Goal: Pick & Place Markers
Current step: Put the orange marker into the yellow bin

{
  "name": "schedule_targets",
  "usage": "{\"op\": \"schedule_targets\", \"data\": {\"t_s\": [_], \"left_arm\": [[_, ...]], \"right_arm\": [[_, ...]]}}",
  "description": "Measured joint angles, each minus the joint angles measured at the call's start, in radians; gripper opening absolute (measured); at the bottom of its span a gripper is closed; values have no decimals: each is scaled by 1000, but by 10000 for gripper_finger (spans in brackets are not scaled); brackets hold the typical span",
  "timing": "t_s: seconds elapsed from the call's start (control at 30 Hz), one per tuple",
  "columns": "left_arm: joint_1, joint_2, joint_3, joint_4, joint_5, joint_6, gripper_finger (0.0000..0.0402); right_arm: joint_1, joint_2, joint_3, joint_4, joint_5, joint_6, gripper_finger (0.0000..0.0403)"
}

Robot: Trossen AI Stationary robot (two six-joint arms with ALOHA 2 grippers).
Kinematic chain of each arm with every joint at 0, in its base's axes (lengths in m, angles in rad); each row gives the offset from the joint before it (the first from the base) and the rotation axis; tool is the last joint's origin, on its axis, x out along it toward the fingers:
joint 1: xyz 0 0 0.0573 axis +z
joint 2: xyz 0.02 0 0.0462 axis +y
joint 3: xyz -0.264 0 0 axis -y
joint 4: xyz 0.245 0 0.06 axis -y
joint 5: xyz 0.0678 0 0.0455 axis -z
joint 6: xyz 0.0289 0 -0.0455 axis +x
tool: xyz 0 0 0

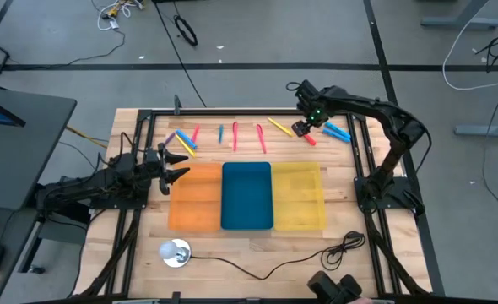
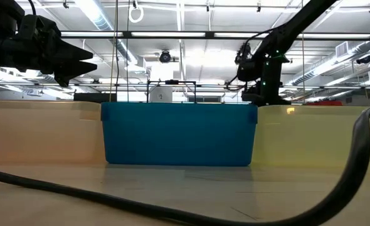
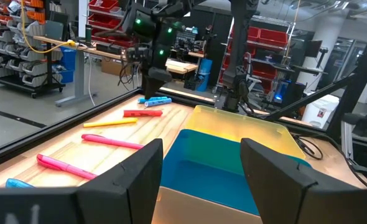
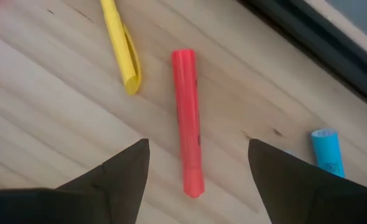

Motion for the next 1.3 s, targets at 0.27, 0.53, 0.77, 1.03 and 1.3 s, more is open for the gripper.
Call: {"op": "schedule_targets", "data": {"t_s": [0.27, 0.53, 0.77, 1.03, 1.3], "left_arm": [[0, 0, 0, 0, 0, 0, 222], [0, 0, 0, 0, 0, 0, 222], [0, 0, 0, 0, 0, 0, 222], [0, 0, 0, 0, 0, 0, 222], [0, 0, 0, 0, 0, 0, 222]], "right_arm": [[4, 103, -1, -5, -1, -5, 274], [4, 168, -1, 10, -1, -43, 274], [4, 178, 0, 15, -19, -68, 258], [5, 179, 0, 14, -26, -63, 184], [5, 179, 0, 16, -24, -28, 111]]}}
